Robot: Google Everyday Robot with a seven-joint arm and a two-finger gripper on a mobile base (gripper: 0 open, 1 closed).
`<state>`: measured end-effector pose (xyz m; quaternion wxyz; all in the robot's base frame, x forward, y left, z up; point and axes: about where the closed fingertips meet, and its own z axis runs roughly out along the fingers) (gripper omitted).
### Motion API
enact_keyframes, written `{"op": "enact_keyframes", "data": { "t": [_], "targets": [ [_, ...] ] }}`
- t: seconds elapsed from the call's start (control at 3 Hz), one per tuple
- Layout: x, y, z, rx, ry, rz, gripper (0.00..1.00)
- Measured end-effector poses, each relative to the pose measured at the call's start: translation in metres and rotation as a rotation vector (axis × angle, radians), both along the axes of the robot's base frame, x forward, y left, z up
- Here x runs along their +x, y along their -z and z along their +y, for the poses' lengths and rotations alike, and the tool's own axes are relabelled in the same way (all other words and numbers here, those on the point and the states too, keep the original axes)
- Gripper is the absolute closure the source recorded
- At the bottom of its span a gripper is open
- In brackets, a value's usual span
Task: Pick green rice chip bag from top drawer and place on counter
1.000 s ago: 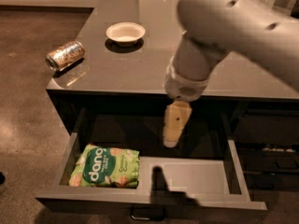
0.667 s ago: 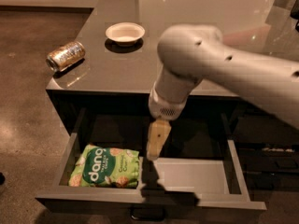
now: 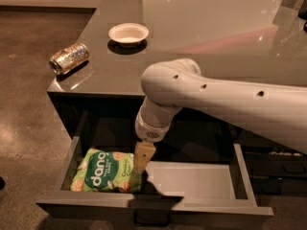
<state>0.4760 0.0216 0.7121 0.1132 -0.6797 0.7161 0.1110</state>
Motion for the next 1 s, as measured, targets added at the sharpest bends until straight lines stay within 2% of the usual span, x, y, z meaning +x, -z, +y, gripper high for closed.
{"op": "enact_keyframes", "data": {
  "t": [0.67,1.0],
  "targets": [
    [-0.009,0.039,0.039,0.014,-0.072,0.026,0.19],
    [-0.017,0.058,0.056,0.025,-0.112,0.062,0.18]
  ]
}}
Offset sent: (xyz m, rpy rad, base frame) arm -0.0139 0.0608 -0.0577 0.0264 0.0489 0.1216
